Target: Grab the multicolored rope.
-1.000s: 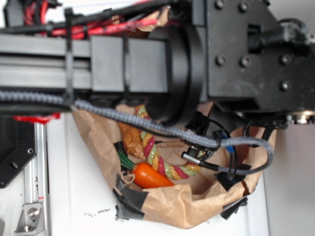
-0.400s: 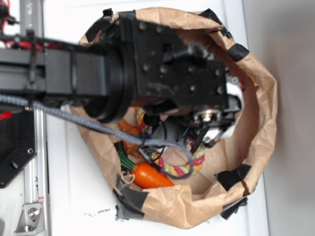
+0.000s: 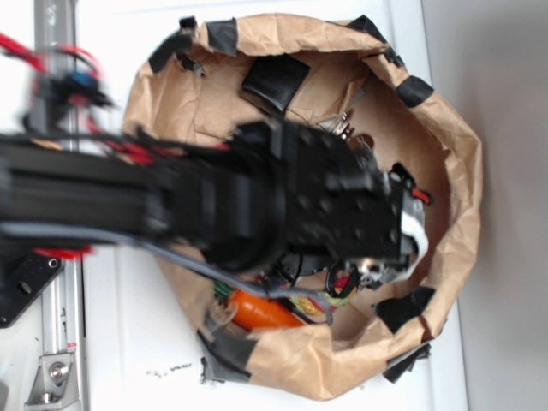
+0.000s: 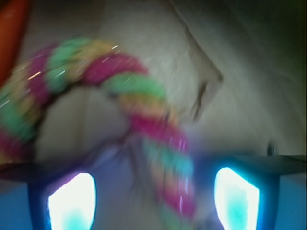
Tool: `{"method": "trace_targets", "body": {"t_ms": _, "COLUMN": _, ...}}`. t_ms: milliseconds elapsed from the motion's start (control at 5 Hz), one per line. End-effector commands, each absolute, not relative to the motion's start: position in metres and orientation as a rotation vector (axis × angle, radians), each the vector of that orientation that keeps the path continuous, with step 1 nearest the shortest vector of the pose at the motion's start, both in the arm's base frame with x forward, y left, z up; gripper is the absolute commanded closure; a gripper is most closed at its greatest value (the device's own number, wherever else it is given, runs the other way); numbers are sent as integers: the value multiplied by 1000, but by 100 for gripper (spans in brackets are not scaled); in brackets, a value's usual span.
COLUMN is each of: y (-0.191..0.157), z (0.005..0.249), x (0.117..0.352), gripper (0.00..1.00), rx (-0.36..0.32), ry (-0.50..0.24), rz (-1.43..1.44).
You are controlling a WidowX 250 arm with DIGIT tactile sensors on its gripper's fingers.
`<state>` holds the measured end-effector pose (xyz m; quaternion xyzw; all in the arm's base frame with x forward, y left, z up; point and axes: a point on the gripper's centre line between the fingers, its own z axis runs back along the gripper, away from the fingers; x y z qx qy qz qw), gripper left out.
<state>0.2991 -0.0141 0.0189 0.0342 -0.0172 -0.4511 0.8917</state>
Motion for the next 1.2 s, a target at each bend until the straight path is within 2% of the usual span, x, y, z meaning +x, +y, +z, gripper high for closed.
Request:
{"method": "trace_targets", "body": {"t_ms": 0, "y": -40, "z": 12, "x": 310, "gripper": 0, "rx": 97, "ry": -64, "rz": -960}}
{"method": "trace_targets", "body": {"t_ms": 200, "y": -31, "z": 14, "x": 312, "gripper": 100, "rx": 85, "ry": -60, "rz": -916}}
{"method": "trace_targets", "body": {"t_ms": 600, "y": -8, "z": 27, "x": 317, "gripper": 100, "rx": 41, "ry": -81, "rz": -820}}
{"method": "trace_targets", "body": {"t_ms": 800, "y": 2, "z": 36, "x": 318, "gripper": 100, "rx": 54, "ry": -98, "rz": -760}}
{"method": "trace_targets", "body": {"t_ms": 1000, "y": 15, "z": 57, "x": 315, "gripper": 100, "rx": 124, "ry": -133, "rz": -648}}
